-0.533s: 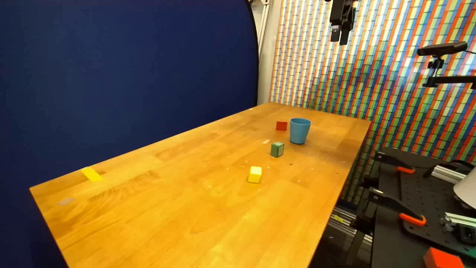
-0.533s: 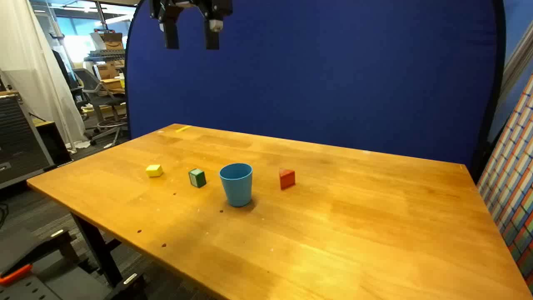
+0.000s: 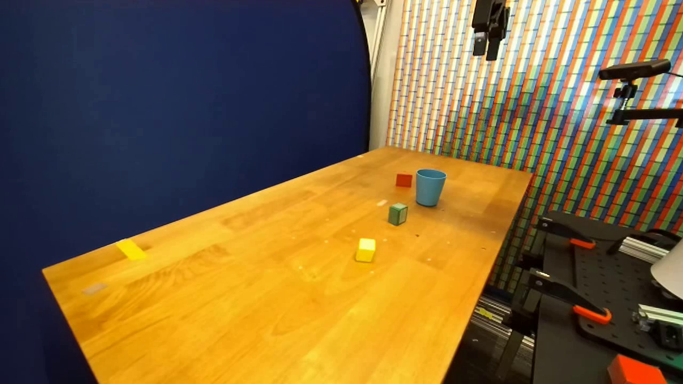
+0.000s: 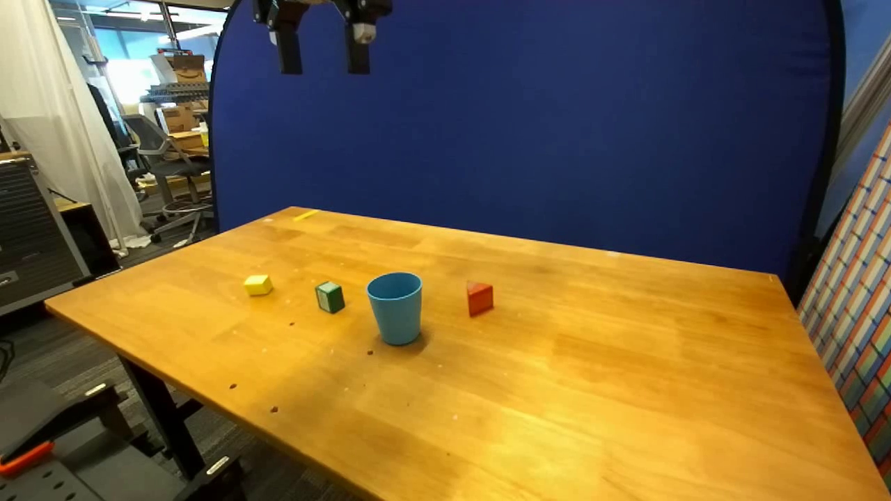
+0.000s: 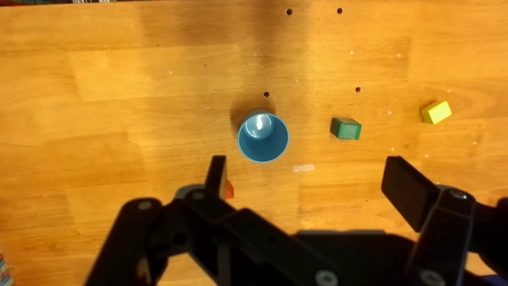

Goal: Put the yellow cube in the blue cup

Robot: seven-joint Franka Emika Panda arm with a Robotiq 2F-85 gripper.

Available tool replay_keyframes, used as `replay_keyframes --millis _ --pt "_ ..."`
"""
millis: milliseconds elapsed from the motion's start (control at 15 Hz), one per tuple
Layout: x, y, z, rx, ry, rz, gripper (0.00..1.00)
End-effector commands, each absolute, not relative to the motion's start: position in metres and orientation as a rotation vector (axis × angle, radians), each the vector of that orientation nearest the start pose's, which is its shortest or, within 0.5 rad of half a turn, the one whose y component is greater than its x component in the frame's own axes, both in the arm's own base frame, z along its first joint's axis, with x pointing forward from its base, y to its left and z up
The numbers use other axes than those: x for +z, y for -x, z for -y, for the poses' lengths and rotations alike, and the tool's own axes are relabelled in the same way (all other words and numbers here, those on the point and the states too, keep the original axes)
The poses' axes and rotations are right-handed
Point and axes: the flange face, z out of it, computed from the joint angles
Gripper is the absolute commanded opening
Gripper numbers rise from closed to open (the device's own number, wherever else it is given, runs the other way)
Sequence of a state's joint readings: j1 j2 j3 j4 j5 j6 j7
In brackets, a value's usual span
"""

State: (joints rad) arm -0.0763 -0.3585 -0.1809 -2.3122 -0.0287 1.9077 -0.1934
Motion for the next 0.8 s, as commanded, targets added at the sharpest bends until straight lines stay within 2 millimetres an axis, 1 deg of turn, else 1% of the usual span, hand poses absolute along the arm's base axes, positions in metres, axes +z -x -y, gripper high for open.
replay_keyframes --millis 0,67,133,200,333,467,600,733 --pt "0.478 -0.421 0.117 0.066 3.093 -0.063 1.0" --pt "0.478 -0.421 0.117 0.066 3.093 -0.063 1.0" --pt "0.463 -0.427 0.114 0.074 3.092 -0.103 1.0" --pt "0.452 -0.429 0.11 0.083 3.092 -0.107 1.0" --pt "0.411 -0.435 0.091 0.143 3.072 -0.088 1.0" --pt "0.367 -0.437 0.062 0.211 3.028 -0.032 1.0" --pt "0.322 -0.44 0.025 0.284 2.979 0.041 1.0" --pt "0.285 -0.441 -0.017 0.355 2.931 0.131 1.0"
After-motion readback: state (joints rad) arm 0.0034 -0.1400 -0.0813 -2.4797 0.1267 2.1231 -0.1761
